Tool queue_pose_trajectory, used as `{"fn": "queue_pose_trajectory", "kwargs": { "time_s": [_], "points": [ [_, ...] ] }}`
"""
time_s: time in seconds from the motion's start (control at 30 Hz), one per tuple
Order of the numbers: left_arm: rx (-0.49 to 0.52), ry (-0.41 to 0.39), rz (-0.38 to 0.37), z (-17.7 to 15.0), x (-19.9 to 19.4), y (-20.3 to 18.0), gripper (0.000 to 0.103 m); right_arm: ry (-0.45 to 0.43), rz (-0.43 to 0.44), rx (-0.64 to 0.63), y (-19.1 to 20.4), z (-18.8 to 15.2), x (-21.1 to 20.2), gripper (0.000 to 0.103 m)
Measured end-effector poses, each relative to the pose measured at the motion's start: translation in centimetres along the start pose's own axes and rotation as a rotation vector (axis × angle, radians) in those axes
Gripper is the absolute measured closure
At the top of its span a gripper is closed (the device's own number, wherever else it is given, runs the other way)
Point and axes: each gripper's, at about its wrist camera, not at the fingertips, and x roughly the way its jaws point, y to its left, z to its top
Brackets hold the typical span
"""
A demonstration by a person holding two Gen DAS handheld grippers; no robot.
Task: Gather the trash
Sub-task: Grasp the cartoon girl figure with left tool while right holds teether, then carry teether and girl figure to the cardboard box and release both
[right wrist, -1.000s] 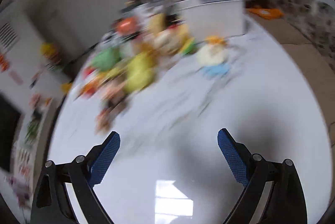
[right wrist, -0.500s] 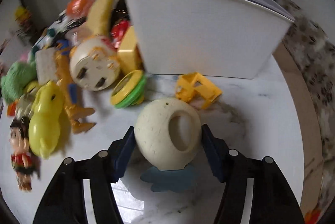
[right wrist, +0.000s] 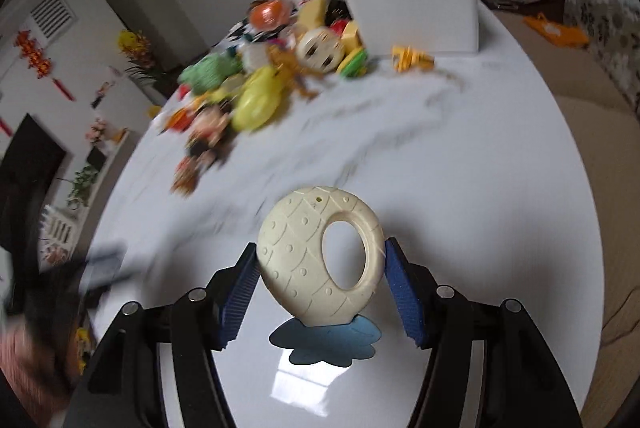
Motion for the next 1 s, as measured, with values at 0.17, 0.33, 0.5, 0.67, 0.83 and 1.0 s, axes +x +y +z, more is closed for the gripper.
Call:
{"fn": "queue_pose_trajectory", "kwargs": {
  "time_s": [0.17,0.33,0.5,0.67,0.83,1.0],
  "points": [
    [-0.048,-0.013,0.026,8.1,3.9,-0.2,0.018,0.01,0.058,0.04,1.0,-3.4,-2.7,0.042],
    [-0.119,0.038,0.03,12.8,8.5,1.1,0.018,-0.004,0.052,0.054,1.1,-3.9,-4.4,0.042],
    [-0.112,0.057,0.025,14.0,10.2,1.7,0.05,-0.008,0.048,0.074,0.7,-4.6,-5.2,0.042],
    [-0.127,0.022,-0.061,13.3,8.0,2.8,0.05,-0.007,0.054,0.074,1.1,-4.7,-5.2,0.042],
    [-0.098,-0.055,-0.169,11.0,2.0,3.7,0.051,-0.022,0.069,0.039,3.8,-4.0,-5.1,0.042],
    [-0.011,-0.127,-0.261,5.6,-5.3,5.0,0.05,-0.01,0.083,-0.018,8.3,-4.1,-4.7,0.042]
  ]
}}
